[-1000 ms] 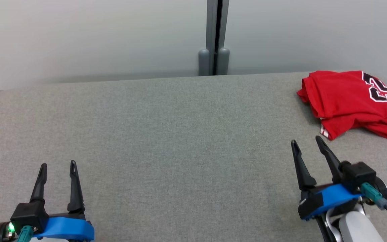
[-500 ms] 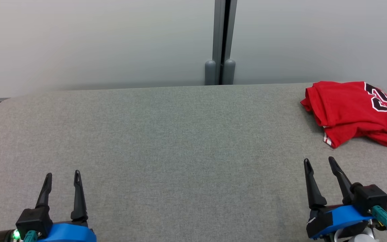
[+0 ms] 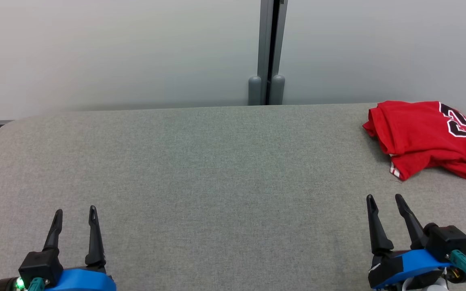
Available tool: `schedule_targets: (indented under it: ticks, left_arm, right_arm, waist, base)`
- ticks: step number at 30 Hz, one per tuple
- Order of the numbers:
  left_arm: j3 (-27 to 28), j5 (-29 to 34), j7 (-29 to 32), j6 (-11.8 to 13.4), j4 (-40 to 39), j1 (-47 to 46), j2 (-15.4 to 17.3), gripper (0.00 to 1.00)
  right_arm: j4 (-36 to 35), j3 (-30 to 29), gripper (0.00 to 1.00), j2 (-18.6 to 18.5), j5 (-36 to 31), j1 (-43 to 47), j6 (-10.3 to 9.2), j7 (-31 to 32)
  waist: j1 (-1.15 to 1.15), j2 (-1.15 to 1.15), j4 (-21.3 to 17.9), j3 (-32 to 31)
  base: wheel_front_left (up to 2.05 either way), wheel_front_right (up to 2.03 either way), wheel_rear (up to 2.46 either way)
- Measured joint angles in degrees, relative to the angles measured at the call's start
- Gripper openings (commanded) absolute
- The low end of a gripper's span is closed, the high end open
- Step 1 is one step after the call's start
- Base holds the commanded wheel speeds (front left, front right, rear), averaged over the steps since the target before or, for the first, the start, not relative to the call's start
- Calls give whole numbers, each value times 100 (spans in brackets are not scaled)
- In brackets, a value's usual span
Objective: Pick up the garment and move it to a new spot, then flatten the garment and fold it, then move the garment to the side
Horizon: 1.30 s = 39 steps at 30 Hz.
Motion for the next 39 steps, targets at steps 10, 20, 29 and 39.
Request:
schedule_targets:
  ticks: [10,20,29,39]
  left_arm:
    - [-59,-9,54,82,-11,-1,56,100]
    - [-119,-188,188,113,326,142,-88,0]
    - [-42,-1193,425,51,282,125,-127,0]
    - [10,-2202,646,-8,202,76,-186,0]
  right_arm:
    - [79,42,100,1,5,-28,0,0]
    - [389,26,0,46,175,113,0,113]
    - [309,-31,0,46,1147,111,0,354]
    - [180,-76,0,46,2138,109,-1,597]
  waist:
    - [0,0,-12,-7]
    - [0,0,-16,-4]
    - [0,0,-21,-6]
    - [0,0,-26,-9]
  base:
    - [0,0,0]
    - [0,0,0]
    - [0,0,0]
    - [0,0,0]
